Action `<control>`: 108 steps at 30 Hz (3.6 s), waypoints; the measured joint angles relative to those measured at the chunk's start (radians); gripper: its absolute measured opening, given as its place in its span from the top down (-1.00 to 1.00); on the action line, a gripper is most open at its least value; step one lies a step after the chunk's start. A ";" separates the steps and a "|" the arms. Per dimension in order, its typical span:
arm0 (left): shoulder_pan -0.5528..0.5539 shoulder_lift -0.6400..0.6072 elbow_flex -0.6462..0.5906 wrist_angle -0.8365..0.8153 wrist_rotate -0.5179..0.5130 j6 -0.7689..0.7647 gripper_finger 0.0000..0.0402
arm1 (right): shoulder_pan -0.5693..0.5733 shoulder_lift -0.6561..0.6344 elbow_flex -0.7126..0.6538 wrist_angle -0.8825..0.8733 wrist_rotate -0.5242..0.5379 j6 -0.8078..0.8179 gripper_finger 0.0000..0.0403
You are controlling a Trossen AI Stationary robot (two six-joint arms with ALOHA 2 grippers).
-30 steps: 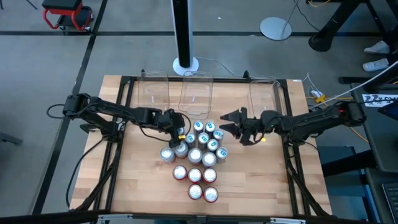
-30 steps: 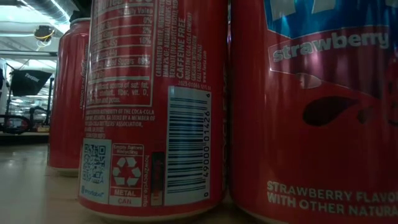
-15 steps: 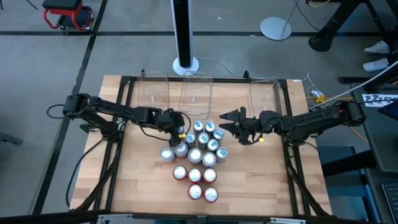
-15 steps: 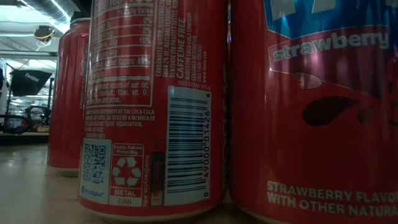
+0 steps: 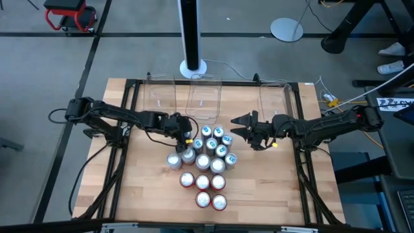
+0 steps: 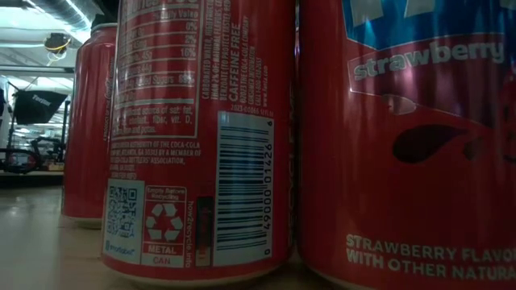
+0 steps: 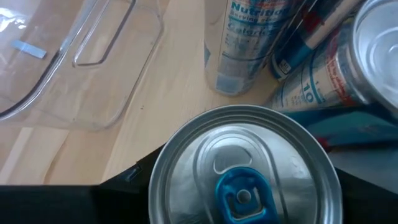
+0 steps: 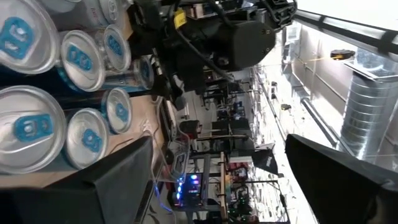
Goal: Sort soda cans
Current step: Put the blue soda can into the left transparent bin
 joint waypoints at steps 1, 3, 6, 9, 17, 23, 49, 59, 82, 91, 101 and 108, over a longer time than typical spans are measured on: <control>0.001 -0.008 0.000 -0.007 0.000 0.000 -0.09 | 0.000 0.000 0.000 0.000 0.000 0.000 -0.82; 0.005 -0.030 0.000 -0.007 -0.002 0.000 -0.09 | 0.000 -0.001 0.000 -0.003 0.000 0.000 -0.82; 0.019 -0.077 0.020 -0.042 -0.030 -0.006 -0.10 | 0.000 -0.001 0.000 -0.007 0.000 0.000 -0.82; 0.036 -0.117 0.048 -0.109 -0.101 -0.013 -0.12 | 0.000 -0.001 0.000 -0.011 0.000 0.000 -0.82; 0.120 -0.222 0.115 -0.151 -0.165 0.013 -0.11 | 0.000 -0.001 0.000 -0.012 0.000 0.000 -0.82; 0.198 -0.277 0.131 -0.144 -0.218 0.038 -0.13 | 0.000 -0.001 0.000 -0.011 0.000 0.000 -0.82; 0.679 -0.131 0.130 -0.054 -0.299 0.039 -0.14 | 0.000 -0.001 0.000 -0.009 0.038 0.000 -0.82; 0.763 -0.003 0.130 0.001 -0.198 0.031 -0.14 | 0.000 -0.001 0.000 -0.011 0.045 -0.001 -0.82; 0.853 0.165 0.133 0.060 -0.116 -0.019 -0.24 | 0.000 -0.001 0.000 -0.012 0.045 -0.001 -0.82; 0.853 0.169 0.127 0.053 -0.108 0.010 -0.53 | 0.000 -0.001 0.000 -0.013 0.044 -0.001 -0.82; 0.853 0.081 0.177 -0.007 -0.110 0.058 -0.57 | 0.000 -0.001 0.000 -0.012 0.044 -0.001 -0.82; 0.843 -0.041 0.224 -0.085 -0.101 0.092 -0.57 | 0.000 -0.001 0.000 -0.012 0.044 -0.001 -0.82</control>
